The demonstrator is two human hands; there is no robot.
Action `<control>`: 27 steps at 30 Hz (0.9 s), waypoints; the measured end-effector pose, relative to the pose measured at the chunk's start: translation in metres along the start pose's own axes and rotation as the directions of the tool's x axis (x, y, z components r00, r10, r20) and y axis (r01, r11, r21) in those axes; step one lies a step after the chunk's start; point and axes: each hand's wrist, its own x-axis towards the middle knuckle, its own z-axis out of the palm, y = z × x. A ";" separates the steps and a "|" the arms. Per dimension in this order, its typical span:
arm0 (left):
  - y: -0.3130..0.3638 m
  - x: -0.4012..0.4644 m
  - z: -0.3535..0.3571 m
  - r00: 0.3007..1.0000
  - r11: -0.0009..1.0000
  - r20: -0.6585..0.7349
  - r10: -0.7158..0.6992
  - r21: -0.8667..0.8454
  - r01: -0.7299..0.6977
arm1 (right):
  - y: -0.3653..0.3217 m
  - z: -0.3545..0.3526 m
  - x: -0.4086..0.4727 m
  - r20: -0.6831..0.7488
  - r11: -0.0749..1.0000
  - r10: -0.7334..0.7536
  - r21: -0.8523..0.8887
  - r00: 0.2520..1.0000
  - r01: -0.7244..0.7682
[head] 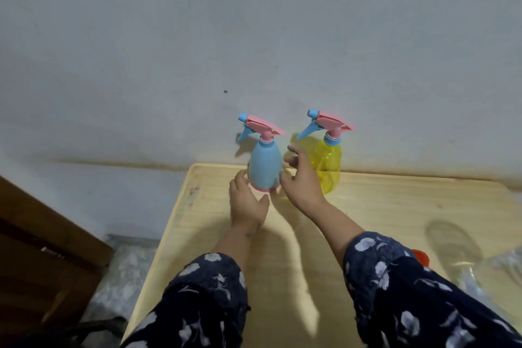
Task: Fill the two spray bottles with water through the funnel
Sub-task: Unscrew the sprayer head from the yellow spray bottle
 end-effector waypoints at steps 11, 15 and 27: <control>0.059 -0.011 0.058 0.960 0.978 0.186 0.209 -0.013 -0.210 | 0.007 -0.077 -0.001 -0.490 0.960 -0.201 -0.270 0.848 0.071; 0.075 0.004 0.076 0.954 0.973 0.191 0.232 -0.028 -0.231 | 0.010 -0.088 0.021 -0.349 0.978 -0.210 -0.090 0.913 0.190; 0.081 -0.020 0.067 0.950 0.938 0.100 0.296 0.156 -0.308 | -0.009 -0.084 0.021 -0.264 0.981 -0.178 -0.119 0.948 0.151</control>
